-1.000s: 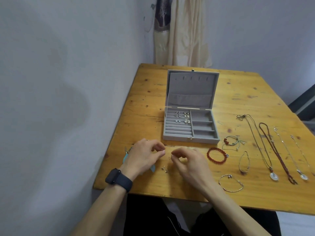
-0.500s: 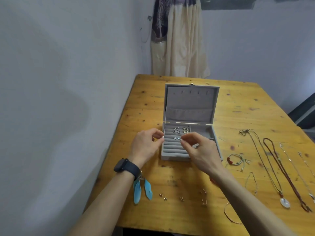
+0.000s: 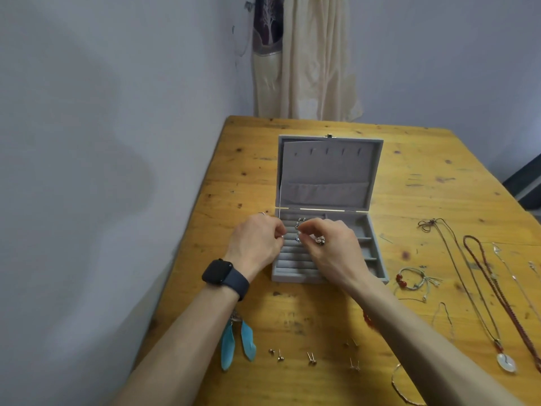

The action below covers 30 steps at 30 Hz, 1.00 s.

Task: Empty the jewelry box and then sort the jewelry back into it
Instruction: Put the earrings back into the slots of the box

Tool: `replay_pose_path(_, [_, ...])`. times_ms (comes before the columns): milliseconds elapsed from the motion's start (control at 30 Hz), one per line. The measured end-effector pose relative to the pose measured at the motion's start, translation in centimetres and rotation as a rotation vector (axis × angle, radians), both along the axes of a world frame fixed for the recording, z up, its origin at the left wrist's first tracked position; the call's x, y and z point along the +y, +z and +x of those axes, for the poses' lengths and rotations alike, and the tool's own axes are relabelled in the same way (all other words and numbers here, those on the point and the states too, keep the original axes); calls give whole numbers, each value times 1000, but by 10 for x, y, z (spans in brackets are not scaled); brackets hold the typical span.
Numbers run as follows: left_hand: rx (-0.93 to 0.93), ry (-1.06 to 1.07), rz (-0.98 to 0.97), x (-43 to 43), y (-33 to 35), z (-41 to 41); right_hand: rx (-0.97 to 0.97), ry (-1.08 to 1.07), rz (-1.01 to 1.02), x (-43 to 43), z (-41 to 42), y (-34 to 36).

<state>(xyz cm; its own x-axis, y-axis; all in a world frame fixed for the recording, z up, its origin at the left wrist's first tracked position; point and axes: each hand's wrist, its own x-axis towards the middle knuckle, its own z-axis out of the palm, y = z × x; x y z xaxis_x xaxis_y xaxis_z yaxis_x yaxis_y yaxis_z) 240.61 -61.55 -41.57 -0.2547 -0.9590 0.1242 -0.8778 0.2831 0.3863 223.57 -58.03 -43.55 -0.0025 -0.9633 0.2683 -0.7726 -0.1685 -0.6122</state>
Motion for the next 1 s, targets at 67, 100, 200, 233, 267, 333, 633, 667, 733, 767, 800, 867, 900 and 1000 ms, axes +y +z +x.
replay_pose_path(67, [-54, -10, -25, 0, 1, -3, 60, 1, -8, -4, 2, -1])
replay_pose_path(100, [-69, -3, -33, 0, 1, -4, 96, 1, -15, -5, 4, -1])
replay_pose_path(200, [-82, 31, -34, 1, 0, -1, 189, 12, -43, -10, 9, 2])
replay_pose_path(233, [-68, 40, -22, 1, -1, 0, 222, 19, -49, -11, 11, 3])
replay_pose_path(267, [-47, 47, -7, 2, -3, 2, 261, 27, -50, -13, 12, 4])
replay_pose_path(333, [-6, 58, 11, 4, -5, 3, 338, 43, -40, -14, 15, 7])
replay_pose_path(633, [77, 99, -16, 11, -12, 2, 483, 92, -43, -23, 19, 14])
replay_pose_path(667, [85, 101, -9, 11, -13, 3, 513, 101, -50, -23, 20, 14])
replay_pose_path(733, [113, 102, 7, 11, -13, 4, 544, 145, -41, -25, 22, 14])
replay_pose_path(767, [127, 105, 14, 11, -14, 5, 541, 166, -26, -25, 23, 14])
replay_pose_path(800, [136, 110, 16, 12, -15, 6, 520, 174, -4, -26, 22, 15])
replay_pose_path(867, [138, 117, 8, 14, -17, 6, 449, 159, 43, -26, 20, 16])
replay_pose_path(900, [141, 118, 2, 14, -18, 6, 421, 150, 56, -26, 19, 16])
replay_pose_path(1000, [145, 120, -9, 15, -20, 5, 338, 132, 66, -23, 18, 12])
